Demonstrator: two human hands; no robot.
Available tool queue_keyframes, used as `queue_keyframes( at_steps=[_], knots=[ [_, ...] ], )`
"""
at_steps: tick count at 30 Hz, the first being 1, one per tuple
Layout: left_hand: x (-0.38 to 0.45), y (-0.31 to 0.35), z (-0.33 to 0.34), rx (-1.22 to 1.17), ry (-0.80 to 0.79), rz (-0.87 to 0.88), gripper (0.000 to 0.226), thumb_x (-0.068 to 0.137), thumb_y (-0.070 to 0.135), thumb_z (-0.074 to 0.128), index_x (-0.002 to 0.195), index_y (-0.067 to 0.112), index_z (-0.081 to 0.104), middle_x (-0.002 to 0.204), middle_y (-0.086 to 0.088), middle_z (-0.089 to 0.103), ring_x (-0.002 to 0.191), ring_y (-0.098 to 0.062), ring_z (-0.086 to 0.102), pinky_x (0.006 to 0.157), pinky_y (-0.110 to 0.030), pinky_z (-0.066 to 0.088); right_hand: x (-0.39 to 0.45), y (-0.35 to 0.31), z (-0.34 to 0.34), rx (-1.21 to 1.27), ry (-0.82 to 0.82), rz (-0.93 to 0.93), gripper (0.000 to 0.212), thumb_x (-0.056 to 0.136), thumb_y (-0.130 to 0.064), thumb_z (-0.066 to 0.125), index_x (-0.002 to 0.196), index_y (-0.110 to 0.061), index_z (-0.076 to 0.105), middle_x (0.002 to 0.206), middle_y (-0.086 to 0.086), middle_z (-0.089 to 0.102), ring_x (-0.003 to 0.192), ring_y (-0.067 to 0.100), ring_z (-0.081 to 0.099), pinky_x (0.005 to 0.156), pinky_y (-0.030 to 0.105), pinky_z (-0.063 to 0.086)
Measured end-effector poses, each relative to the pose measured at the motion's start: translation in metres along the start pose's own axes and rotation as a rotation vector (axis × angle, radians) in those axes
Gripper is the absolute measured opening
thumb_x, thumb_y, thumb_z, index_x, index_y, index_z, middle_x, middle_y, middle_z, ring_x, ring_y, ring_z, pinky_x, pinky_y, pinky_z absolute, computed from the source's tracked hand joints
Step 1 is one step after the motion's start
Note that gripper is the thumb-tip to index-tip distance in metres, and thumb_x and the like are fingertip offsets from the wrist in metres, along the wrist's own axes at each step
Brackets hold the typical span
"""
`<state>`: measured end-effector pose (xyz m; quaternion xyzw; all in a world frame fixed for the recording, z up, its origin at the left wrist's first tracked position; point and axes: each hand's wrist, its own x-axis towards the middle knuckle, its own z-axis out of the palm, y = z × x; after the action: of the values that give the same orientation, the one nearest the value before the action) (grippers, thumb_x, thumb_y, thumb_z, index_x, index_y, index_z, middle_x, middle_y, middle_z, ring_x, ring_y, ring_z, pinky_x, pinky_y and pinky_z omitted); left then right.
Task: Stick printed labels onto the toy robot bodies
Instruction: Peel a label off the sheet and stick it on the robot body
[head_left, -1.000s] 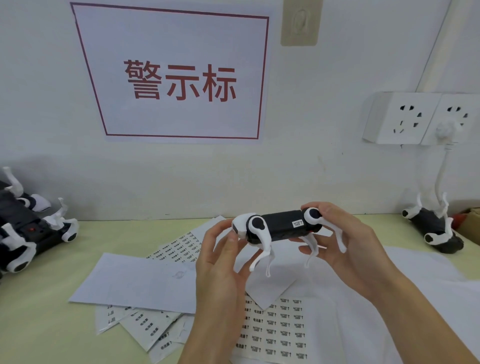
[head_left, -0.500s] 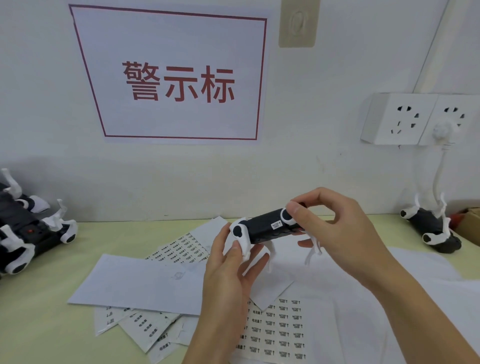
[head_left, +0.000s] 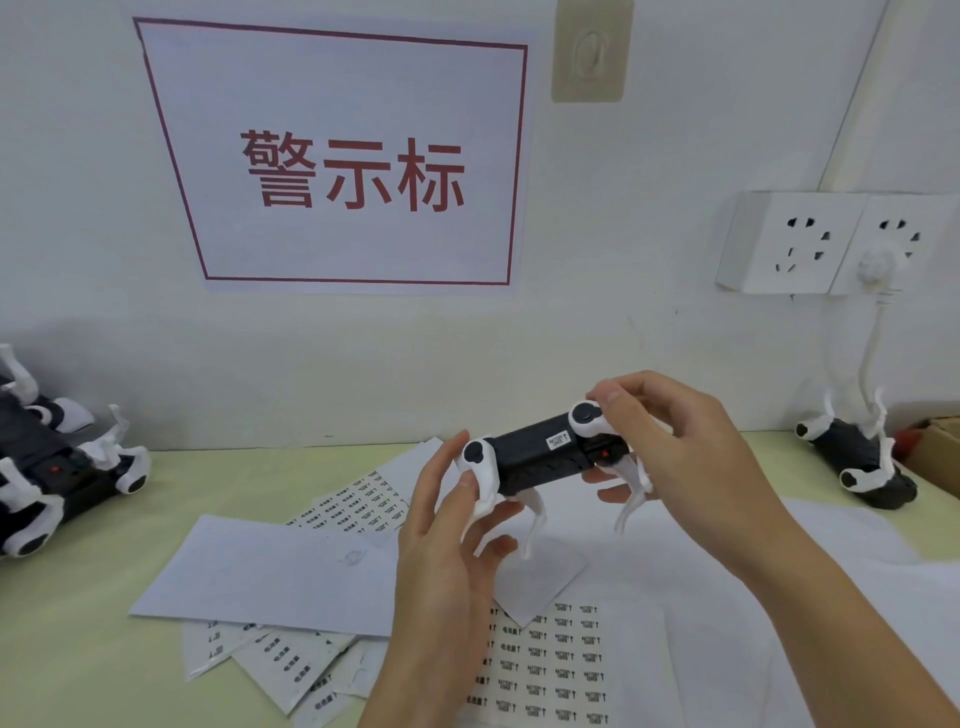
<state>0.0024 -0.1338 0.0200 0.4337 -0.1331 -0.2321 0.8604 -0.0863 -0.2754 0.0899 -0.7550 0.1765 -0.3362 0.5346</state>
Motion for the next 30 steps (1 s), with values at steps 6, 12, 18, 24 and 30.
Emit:
queue_keyframes(
  at_steps=[6,12,18,24,30],
  knots=[
    [-0.002,0.002,0.000,0.072,-0.061,0.036,0.029,0.088,0.037,0.060,0.114,0.039,0.073,0.111,-0.003,0.075,0.086,-0.019,0.071,0.067,-0.031,0.052,0.003,0.024,-0.016,0.188,-0.076,0.187,0.028,0.103,-0.025,0.048,0.099,-0.011,0.072,0.104,0.014,0.071,0.085,0.036,0.074,0.067,0.039,0.060],
    [-0.002,-0.002,0.000,0.129,-0.072,0.087,0.036,0.079,0.033,0.075,0.115,0.039,0.074,0.113,-0.004,0.074,0.101,-0.026,0.073,0.070,-0.027,0.057,0.002,0.039,-0.026,0.410,-0.130,0.262,0.035,0.093,-0.024,0.049,0.111,-0.002,0.069,0.116,0.021,0.068,0.091,0.033,0.070,0.082,0.040,0.059],
    [0.000,-0.005,-0.002,0.151,-0.069,0.111,0.042,0.075,0.026,0.080,0.113,0.042,0.073,0.111,-0.002,0.074,0.101,-0.026,0.073,0.074,-0.031,0.059,0.002,0.041,-0.027,0.424,-0.162,0.218,0.050,0.084,-0.032,0.053,0.118,0.003,0.065,0.121,0.022,0.066,0.099,0.032,0.069,0.091,0.036,0.059],
    [-0.001,-0.004,0.001,0.161,-0.067,0.097,0.046,0.066,0.036,0.078,0.111,0.042,0.074,0.100,-0.005,0.075,0.085,-0.020,0.071,0.063,-0.028,0.056,-0.010,0.037,-0.037,0.315,-0.257,0.215,0.047,0.090,-0.044,0.061,0.112,-0.005,0.073,0.117,0.019,0.071,0.105,0.036,0.070,0.090,0.036,0.056],
    [-0.004,-0.009,0.002,0.263,-0.188,0.018,0.051,0.070,0.026,0.077,0.116,0.045,0.071,0.092,-0.005,0.074,0.071,-0.021,0.070,0.055,-0.026,0.050,-0.031,0.029,-0.068,0.245,-0.357,0.365,0.045,0.091,-0.048,0.062,0.115,-0.013,0.072,0.116,0.025,0.065,0.091,0.040,0.071,0.080,0.039,0.058]
  ],
)
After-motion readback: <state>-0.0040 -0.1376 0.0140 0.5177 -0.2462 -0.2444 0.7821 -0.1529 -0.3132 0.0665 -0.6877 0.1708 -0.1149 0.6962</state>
